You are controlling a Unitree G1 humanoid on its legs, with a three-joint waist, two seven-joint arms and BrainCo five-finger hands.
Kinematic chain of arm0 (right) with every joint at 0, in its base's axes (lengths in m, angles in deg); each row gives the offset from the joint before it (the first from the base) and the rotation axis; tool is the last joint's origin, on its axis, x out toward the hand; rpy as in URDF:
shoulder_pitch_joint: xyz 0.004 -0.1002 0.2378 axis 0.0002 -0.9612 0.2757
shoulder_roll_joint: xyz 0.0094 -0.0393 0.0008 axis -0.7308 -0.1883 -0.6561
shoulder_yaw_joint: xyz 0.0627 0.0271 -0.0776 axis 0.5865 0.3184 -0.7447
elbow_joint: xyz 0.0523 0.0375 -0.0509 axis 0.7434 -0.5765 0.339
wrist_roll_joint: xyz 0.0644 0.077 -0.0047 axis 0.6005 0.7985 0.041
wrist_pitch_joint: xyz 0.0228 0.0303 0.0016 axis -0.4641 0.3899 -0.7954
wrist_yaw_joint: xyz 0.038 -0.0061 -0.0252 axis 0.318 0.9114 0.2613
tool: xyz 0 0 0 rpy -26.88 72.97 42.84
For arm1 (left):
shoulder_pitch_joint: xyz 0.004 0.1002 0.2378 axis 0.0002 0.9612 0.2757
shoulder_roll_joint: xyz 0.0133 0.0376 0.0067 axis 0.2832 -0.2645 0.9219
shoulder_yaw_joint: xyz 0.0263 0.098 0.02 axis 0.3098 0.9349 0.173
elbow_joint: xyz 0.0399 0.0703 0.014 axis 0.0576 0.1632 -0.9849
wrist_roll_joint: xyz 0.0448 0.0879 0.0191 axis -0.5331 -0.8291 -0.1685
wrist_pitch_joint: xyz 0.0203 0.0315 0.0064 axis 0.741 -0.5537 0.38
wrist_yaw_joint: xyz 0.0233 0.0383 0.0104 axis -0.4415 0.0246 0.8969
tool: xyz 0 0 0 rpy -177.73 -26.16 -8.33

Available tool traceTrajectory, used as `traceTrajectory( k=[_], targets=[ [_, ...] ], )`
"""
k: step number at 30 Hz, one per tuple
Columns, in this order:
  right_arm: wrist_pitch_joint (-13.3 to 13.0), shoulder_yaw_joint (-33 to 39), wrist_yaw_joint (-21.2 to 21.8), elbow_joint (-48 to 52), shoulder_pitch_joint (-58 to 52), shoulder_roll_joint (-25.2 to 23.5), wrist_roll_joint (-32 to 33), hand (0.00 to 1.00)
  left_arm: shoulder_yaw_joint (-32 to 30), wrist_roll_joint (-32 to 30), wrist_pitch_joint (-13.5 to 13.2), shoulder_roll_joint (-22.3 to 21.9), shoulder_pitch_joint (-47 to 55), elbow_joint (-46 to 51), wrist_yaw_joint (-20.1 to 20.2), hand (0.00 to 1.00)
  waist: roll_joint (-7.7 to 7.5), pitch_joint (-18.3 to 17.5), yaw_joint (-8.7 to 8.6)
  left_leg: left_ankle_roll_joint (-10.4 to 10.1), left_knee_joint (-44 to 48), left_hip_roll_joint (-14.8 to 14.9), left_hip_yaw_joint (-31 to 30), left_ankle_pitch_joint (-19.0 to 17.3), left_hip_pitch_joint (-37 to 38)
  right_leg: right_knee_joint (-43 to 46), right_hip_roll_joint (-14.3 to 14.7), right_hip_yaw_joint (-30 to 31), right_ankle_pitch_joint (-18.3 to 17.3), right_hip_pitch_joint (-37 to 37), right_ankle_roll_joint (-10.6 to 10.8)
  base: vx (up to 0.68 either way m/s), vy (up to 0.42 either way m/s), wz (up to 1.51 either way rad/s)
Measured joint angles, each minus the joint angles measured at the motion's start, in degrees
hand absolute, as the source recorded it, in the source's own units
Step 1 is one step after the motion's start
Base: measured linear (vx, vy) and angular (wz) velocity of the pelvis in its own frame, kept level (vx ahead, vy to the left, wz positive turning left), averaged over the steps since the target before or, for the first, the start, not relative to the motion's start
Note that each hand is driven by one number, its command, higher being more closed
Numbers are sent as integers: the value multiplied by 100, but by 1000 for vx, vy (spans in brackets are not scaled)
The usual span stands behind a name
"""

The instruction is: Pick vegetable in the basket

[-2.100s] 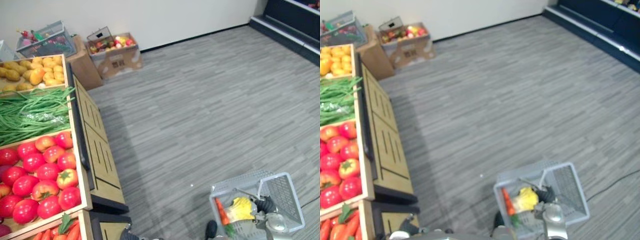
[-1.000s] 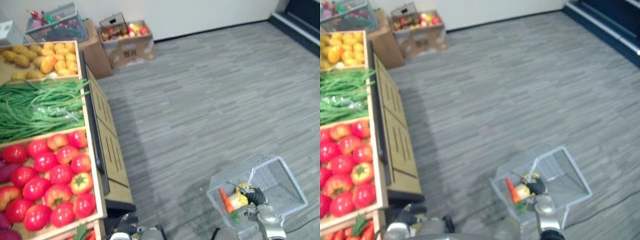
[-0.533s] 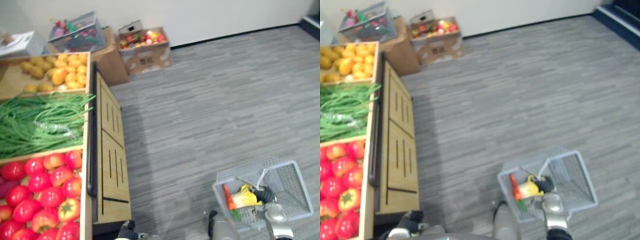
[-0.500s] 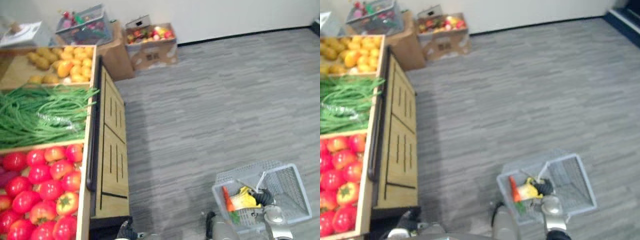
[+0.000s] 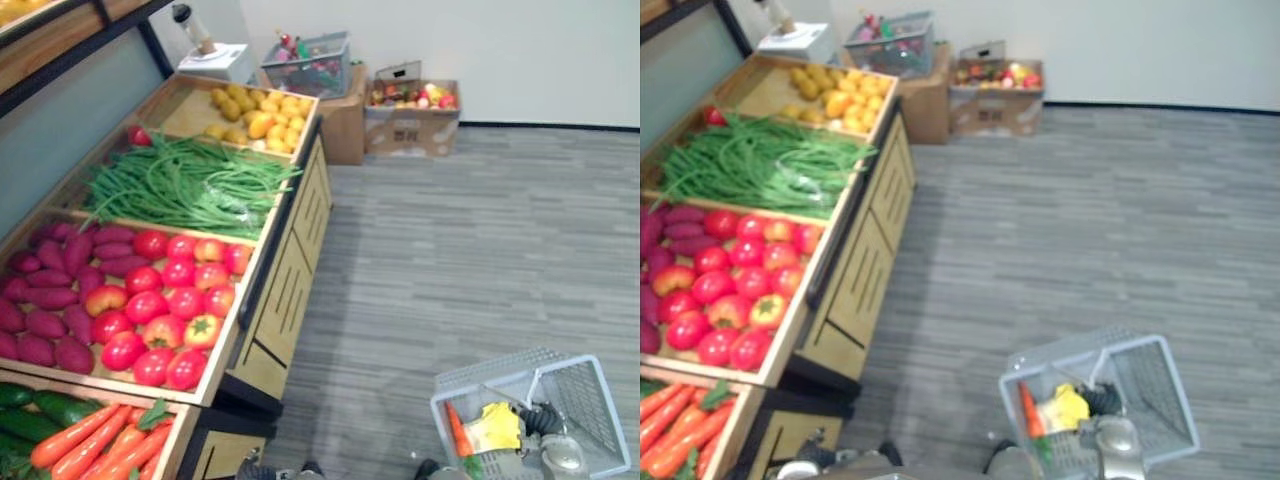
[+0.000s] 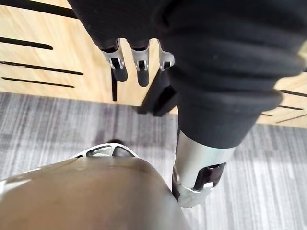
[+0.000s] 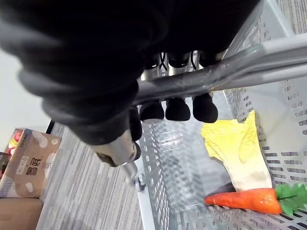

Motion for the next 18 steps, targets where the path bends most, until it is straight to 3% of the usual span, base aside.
traceTrajectory(
  k=[3,7,18],
  targets=[
    [0,97,-1,0,-24,-168,-22,100,110,-16,20,131,36,1,-12,0,-176,-106,2,105,-290,-296,-82,71,35,-181,-133,-17,205,29,135,36,182,18],
    [0,110,-95,-6,-66,-231,-35,100,248,-20,33,194,49,-61,-38,0,-211,-126,-11,152,-509,-557,-99,102,230,-273,-296,17,344,178,228,49,98,6],
    [-27,99,-216,-397,-3,-349,12,100,269,-16,11,182,69,-107,-210,0,-211,-128,66,149,-572,-527,52,97,425,-353,-173,259,371,241,192,5,1,-9]
  ],
)
